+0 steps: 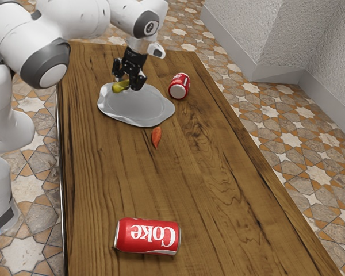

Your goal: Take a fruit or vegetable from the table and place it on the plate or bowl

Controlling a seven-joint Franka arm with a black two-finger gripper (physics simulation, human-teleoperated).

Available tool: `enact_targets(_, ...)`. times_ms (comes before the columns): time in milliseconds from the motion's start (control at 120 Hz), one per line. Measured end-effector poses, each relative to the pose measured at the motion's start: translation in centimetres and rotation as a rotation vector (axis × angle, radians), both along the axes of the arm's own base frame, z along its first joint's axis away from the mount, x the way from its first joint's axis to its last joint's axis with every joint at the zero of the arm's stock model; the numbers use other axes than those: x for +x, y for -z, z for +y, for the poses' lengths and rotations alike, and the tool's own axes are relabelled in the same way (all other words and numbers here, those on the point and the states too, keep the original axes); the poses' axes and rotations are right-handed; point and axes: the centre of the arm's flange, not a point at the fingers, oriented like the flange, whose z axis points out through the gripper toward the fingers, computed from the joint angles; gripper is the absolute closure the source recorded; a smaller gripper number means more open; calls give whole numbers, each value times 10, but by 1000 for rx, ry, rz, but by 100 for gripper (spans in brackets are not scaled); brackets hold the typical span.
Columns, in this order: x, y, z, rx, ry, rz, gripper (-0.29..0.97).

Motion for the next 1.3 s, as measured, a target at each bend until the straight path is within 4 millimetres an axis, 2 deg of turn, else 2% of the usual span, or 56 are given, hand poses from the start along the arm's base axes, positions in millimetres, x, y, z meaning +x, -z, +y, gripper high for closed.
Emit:
enact_targets(183, 0, 2, 0, -12, 36, 0, 55)
enact_targets(317, -12, 3, 19, -16, 15, -1, 55)
enact_targets(467, -16, 1, 27, -2, 32, -2, 55)
enact_targets(767, -9, -12, 43, 101, 103, -69, 54)
enact_targets(908, -6, -13, 44, 113, 129, -84, 21)
enact_targets(1083, 0, -14, 40, 119, 162, -93, 6)
enact_targets(1133, 13, -14, 27, 120, 200, -98, 4)
enact_targets(1183, 55, -22, -18, 127, 322, -120, 3)
enact_targets(1200, 73, -24, -41, 126, 378, -132, 3)
enact_targets(1242, 118, -34, -115, 125, 539, -172, 2)
enact_targets(1267, 138, -42, -160, 122, 625, -199, 2)
enact_targets(1300, 159, -53, -230, 115, 751, -240, 1)
